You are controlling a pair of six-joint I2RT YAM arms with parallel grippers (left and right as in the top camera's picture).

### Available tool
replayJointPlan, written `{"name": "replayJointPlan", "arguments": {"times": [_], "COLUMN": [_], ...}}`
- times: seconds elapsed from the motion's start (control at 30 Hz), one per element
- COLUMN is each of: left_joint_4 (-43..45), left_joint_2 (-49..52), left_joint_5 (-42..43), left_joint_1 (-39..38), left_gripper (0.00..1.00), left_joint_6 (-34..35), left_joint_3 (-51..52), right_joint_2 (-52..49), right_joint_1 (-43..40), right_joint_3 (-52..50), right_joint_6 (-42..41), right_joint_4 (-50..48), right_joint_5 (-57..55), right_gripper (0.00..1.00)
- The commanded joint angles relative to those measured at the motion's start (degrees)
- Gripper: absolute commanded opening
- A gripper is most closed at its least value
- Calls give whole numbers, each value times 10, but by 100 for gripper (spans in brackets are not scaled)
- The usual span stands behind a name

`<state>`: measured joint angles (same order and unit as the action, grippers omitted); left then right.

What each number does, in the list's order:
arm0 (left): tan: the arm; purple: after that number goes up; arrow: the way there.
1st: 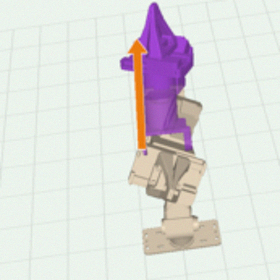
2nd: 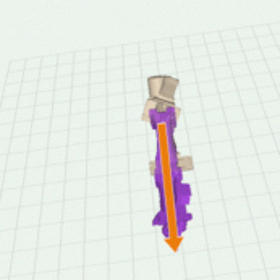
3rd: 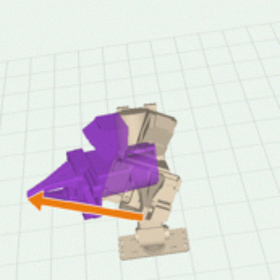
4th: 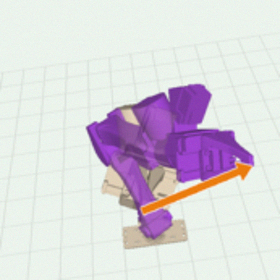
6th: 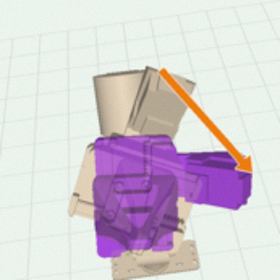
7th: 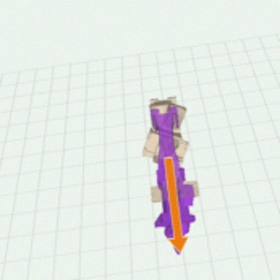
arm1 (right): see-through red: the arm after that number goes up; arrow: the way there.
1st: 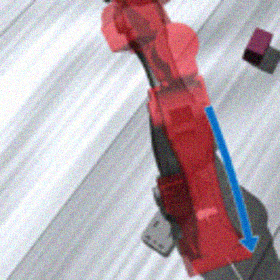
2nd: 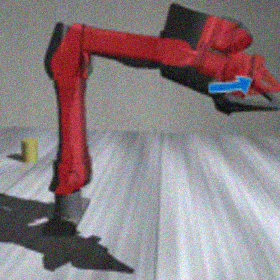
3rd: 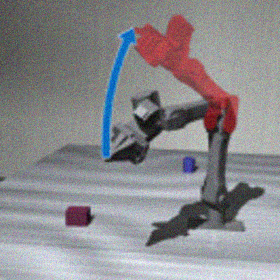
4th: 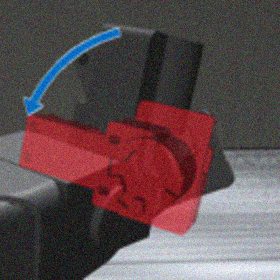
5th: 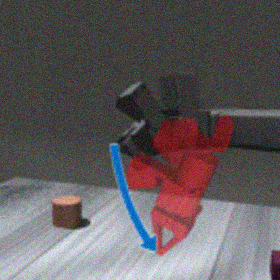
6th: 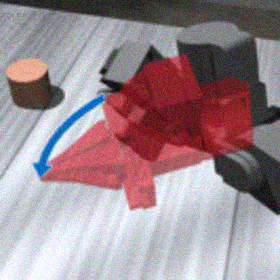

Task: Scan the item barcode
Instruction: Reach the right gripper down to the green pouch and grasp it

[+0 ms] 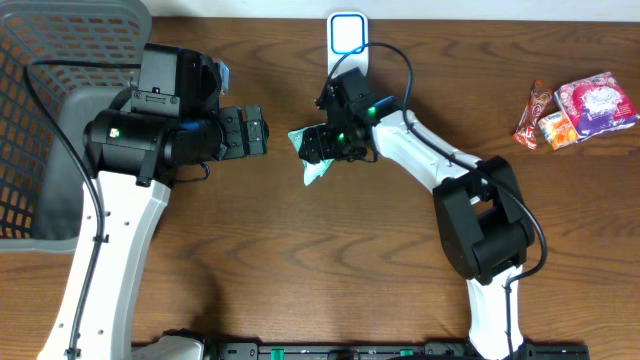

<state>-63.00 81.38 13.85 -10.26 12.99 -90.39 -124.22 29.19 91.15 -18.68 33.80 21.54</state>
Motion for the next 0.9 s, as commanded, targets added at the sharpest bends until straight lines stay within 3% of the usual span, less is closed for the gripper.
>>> {"name": "replayJointPlan", "arguments": {"times": [0.0, 0.37, 0.47, 0.87], "left_joint_4": [-2, -2, -2, -2], "left_joint_2": [3, 3, 3, 3], "left_joint_5": [6, 6, 6, 6], "left_joint_1": [-1, -1, -1, -1], "left_gripper": [98, 98, 98, 98], "left_joint_6": [-12, -12, -12, -12], "left_joint_3": [3, 3, 3, 3], "right_joint_2": [-1, -1, -3, -47], "right_joint_1": [5, 19, 33, 77], "right_joint_3": [12, 93, 92, 92], "right_joint_6": [33, 87, 87, 74], "right_joint_4": [-1, 48, 54, 67], "right_joint_5": [-48, -94, -108, -169], "right_gripper": [75, 70, 62, 62]}}
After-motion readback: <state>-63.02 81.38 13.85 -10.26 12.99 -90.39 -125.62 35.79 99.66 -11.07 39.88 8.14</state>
